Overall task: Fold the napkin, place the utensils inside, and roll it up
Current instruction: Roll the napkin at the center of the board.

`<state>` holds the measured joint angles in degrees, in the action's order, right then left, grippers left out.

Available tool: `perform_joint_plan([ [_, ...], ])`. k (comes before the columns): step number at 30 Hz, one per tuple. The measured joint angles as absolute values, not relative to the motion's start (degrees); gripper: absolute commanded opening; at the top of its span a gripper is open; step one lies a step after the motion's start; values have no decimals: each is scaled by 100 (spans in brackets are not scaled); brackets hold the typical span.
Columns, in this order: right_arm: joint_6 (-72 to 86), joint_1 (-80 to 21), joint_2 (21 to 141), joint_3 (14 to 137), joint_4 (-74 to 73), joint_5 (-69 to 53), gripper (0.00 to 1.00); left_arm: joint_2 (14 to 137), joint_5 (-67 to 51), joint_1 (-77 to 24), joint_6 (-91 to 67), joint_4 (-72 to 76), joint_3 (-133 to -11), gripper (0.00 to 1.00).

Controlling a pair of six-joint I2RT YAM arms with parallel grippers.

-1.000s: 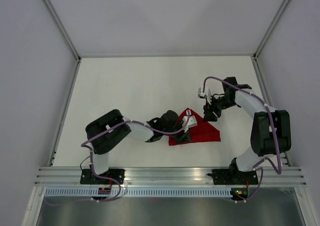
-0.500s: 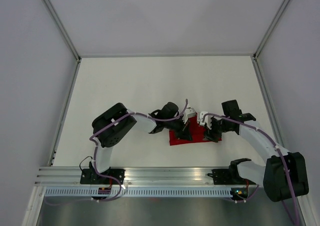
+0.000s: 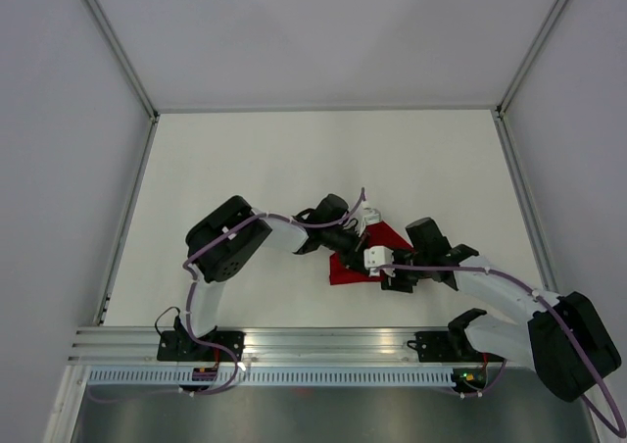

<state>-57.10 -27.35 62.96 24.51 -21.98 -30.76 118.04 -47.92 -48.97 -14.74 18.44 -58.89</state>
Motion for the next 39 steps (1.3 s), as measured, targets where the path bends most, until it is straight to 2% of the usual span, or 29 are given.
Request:
perform_joint_plan([
  [6,-5546,-2987,6523,2408,-1686,-2869,60,11817,-5013,-4814,-1555,1592,-5905,2],
  [11,-5426,-3092,6761,2440,-1363,-2884,54,11815,-5155,-4659,-1621,1522,-5843,2],
  [12,-5415,-3109,6831,2462,-1306,-2904,50,11813,-5181,-4622,-1632,1516,-5828,2],
  [14,-5400,-3131,6973,2515,-1243,-2961,40,11802,-5218,-4547,-1653,1516,-5793,9],
  [15,-5391,-3138,7048,2550,-1229,-2993,28,11780,-5216,-4517,-1667,1522,-5763,12],
  [16,-5395,-3144,7113,2589,-1227,-3035,24,11740,-5183,-4488,-1669,1533,-5723,19],
  [21,-5481,-3179,7520,2877,-1199,-3140,13,11445,-4829,-4394,-1691,1647,-5415,32],
  [26,-5531,-3177,7902,3168,-1197,-3216,11,10908,-4278,-4390,-1721,1789,-4969,49],
  [33,-5655,-3000,8602,3957,-1905,-3483,9,9872,-3242,-4383,-1732,1870,-4178,49],
  [39,-5854,-2650,9367,4807,-2871,-3990,8,8377,-1898,-4386,-1730,2530,-3094,49],
])
